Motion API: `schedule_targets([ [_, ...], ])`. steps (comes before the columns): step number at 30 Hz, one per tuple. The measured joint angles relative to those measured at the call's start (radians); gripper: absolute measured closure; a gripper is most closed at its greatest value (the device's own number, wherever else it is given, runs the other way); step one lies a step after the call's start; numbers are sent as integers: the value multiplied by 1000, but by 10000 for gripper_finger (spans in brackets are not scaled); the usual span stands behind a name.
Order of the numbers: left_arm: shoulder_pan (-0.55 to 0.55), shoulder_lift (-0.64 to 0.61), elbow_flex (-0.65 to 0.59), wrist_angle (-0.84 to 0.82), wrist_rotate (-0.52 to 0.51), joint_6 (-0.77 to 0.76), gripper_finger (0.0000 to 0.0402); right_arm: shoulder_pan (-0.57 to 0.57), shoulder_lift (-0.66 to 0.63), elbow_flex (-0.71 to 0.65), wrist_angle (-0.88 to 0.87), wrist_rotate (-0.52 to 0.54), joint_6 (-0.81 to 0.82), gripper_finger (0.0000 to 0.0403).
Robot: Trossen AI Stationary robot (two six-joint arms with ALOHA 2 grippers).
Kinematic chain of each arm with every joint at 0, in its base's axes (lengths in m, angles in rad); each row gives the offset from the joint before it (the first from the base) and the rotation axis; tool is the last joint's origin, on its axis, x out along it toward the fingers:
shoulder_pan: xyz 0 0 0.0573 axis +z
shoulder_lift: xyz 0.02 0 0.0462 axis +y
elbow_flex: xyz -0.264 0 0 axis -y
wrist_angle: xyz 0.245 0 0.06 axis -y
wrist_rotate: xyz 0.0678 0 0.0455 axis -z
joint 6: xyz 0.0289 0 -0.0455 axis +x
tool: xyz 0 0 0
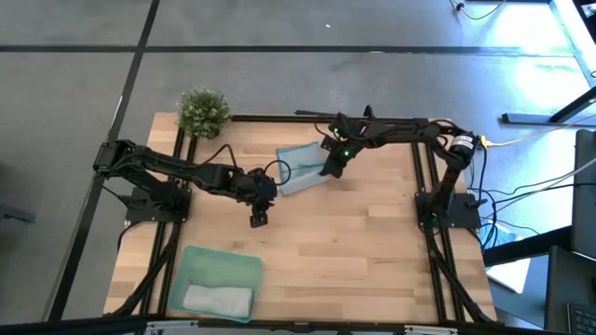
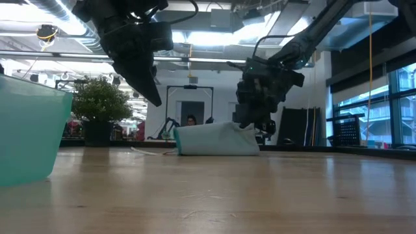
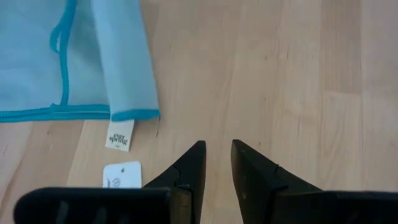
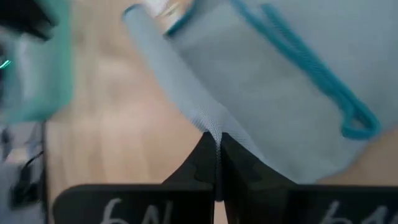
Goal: Roll microfiber towels into tight, uniform cylinder then place into a basket
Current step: Roll the blue microfiber cloth
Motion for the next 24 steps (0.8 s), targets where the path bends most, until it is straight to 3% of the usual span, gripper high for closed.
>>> schedule_targets([
  [6,0,0,0,0,0,0,331,-36,4,0,32,103,44,397],
  [15,17,4,0,59,-16,58,331,-53,40,0,108,21,92,397],
  [24,155,106,0,140,-37,45,331,-54,41,0,112,19,92,397],
])
